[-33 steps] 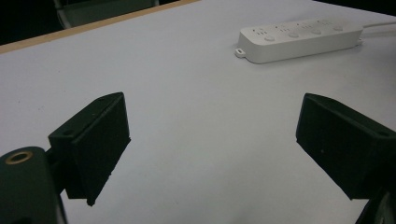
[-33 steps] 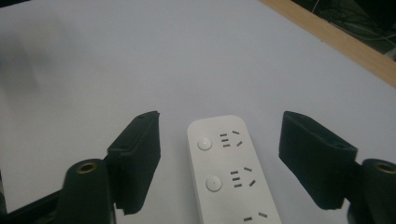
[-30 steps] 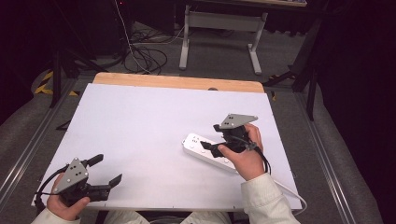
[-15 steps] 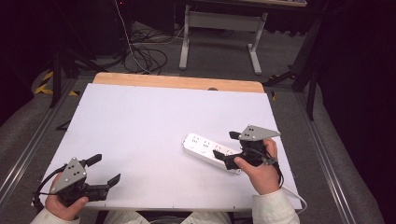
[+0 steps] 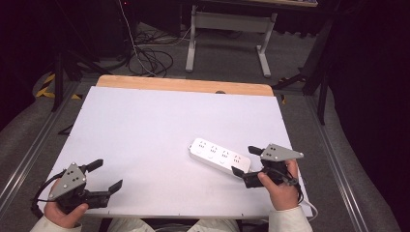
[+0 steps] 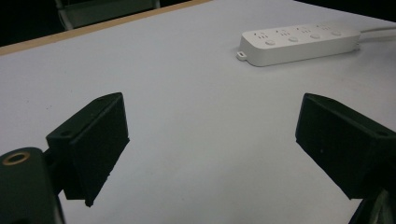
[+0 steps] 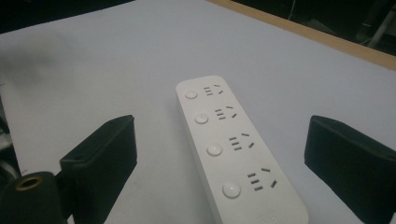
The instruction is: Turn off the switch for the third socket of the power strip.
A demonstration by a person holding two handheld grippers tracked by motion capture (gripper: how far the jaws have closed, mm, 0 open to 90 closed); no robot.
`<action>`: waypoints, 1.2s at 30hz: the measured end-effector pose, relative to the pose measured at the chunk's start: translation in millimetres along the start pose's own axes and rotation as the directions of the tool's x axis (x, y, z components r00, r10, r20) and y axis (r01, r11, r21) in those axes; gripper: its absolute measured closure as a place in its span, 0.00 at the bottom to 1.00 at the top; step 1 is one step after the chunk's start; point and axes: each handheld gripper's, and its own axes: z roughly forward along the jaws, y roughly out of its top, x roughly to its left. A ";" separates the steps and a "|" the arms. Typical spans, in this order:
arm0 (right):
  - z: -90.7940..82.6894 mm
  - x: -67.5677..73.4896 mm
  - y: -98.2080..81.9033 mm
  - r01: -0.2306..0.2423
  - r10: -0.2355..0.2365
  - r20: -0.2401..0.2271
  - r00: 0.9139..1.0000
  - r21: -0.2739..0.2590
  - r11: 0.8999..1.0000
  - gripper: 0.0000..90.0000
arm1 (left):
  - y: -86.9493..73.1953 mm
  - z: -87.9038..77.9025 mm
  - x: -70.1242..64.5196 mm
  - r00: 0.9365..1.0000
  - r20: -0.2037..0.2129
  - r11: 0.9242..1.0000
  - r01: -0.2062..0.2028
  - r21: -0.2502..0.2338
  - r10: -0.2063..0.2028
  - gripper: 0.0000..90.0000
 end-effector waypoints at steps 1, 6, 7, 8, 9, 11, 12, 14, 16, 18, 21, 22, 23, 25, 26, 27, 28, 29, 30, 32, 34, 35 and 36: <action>-1.1 -0.9 -3.2 -0.013 0.014 0.008 1.000 -0.008 1.000 0.11 | -0.1 0.0 -0.2 1.000 0.002 1.000 0.005 -0.002 -0.005 0.11; -4.8 -5.1 -19.8 -0.056 0.057 0.038 0.998 -0.040 0.998 0.11 | -0.1 -0.8 1.3 1.000 0.004 1.000 -0.008 -0.001 0.008 0.11; -5.7 -5.5 -22.9 -0.061 0.064 0.048 0.997 -0.049 0.997 0.11 | -0.1 -0.9 1.3 1.000 0.003 1.000 -0.007 -0.002 0.007 0.10; -6.4 -6.2 -26.2 -0.065 0.068 0.056 0.996 -0.057 0.996 0.11 | -0.4 -0.8 0.9 1.000 0.005 1.000 0.002 -0.003 -0.002 0.10; -6.9 -6.7 -29.5 -0.071 0.075 0.059 0.995 -0.067 0.995 0.11 | -0.5 -0.8 1.1 1.000 0.006 1.000 0.003 -0.002 -0.003 0.10; -7.1 -8.3 -36.1 -0.075 0.079 0.062 0.995 -0.068 0.995 0.11 | -0.5 -1.0 2.0 1.000 0.004 1.000 -0.005 0.002 0.005 0.10; -7.0 -9.3 -39.2 -0.074 0.078 0.067 0.995 -0.064 0.995 0.10 | -0.6 -1.1 2.0 1.000 0.004 1.000 -0.003 0.001 0.003 0.10; -7.1 -11.2 -44.7 -0.079 0.083 0.068 0.994 -0.065 0.995 0.10 | -0.6 -1.3 2.9 1.000 0.001 1.000 -0.010 0.000 0.010 0.09; -7.1 -12.6 -49.4 -0.079 0.084 0.071 0.994 -0.068 0.995 0.10 | -1.3 -1.2 3.0 1.000 -0.003 1.000 -0.005 -0.003 0.005 0.09; -6.9 -13.2 -53.8 -0.082 0.087 0.073 0.994 -0.068 0.994 0.09 | -2.1 -1.2 3.8 1.000 -0.006 1.000 -0.006 -0.002 0.006 0.08; -5.6 -13.9 -61.1 -0.077 0.081 0.075 0.994 -0.055 0.995 0.09 | -3.9 -0.8 4.6 1.000 -0.019 1.000 -0.014 -0.002 0.014 0.08; -5.2 -13.7 -63.3 -0.086 0.089 0.080 0.993 -0.047 0.995 0.09 | -5.0 -1.1 4.4 1.000 -0.019 1.000 -0.013 0.003 0.014 0.08; -4.7 -13.8 -65.6 -0.092 0.095 0.078 0.992 -0.039 0.995 0.09 | -6.1 -1.7 5.1 1.000 -0.020 1.000 -0.018 0.007 0.018 0.08; -3.8 -13.0 -70.2 -0.103 0.106 0.077 0.991 -0.032 0.994 0.09 | -8.5 -2.8 6.2 1.000 -0.019 1.000 -0.012 0.008 0.012 0.08; -3.5 -12.7 -72.5 -0.105 0.107 0.073 0.992 -0.029 0.994 0.09 | -9.6 -3.8 7.0 1.000 -0.023 1.000 -0.012 0.007 0.012 0.08; -3.0 -12.2 -74.6 -0.107 0.109 0.072 0.991 -0.027 0.994 0.09 | -10.8 -4.7 7.7 1.000 -0.023 1.000 -0.006 0.008 0.006 0.08; -2.7 -11.6 -76.7 -0.108 0.110 0.074 0.991 -0.023 0.994 0.09 | -11.6 -5.1 8.6 1.000 -0.025 1.000 0.001 0.003 -0.001 0.07; -1.1 -10.2 -80.8 -0.110 0.110 0.074 0.991 -0.011 0.994 0.08 | -12.2 -5.5 9.6 1.000 -0.025 1.000 0.007 -0.001 -0.007 0.07; -1.1 -10.2 -80.8 -0.110 0.110 0.074 0.991 -0.011 0.994 0.08 | -12.7 -5.5 9.8 1.000 -0.022 1.000 0.021 -0.006 -0.021 0.07; 1.5 -8.1 -85.4 -0.116 0.115 0.072 0.991 0.010 0.993 0.08 | -12.8 -4.8 10.4 1.000 -0.027 1.000 0.016 -0.010 -0.016 0.07; 2.6 -6.6 -87.3 -0.104 0.101 0.082 0.991 0.028 0.994 0.08 | -12.5 -3.8 9.8 0.999 -0.037 1.000 0.002 -0.014 -0.002 0.08; 2.0 -6.3 -86.4 -0.101 0.098 0.086 0.991 0.023 0.995 0.08 | -12.3 -3.3 9.5 0.999 -0.040 1.000 -0.004 -0.016 0.003 0.08; 1.2 -6.5 -85.1 -0.098 0.096 0.091 0.991 0.012 0.995 0.08 | -12.3 -2.5 8.7 0.999 -0.040 1.000 -0.001 -0.018 0.001 0.08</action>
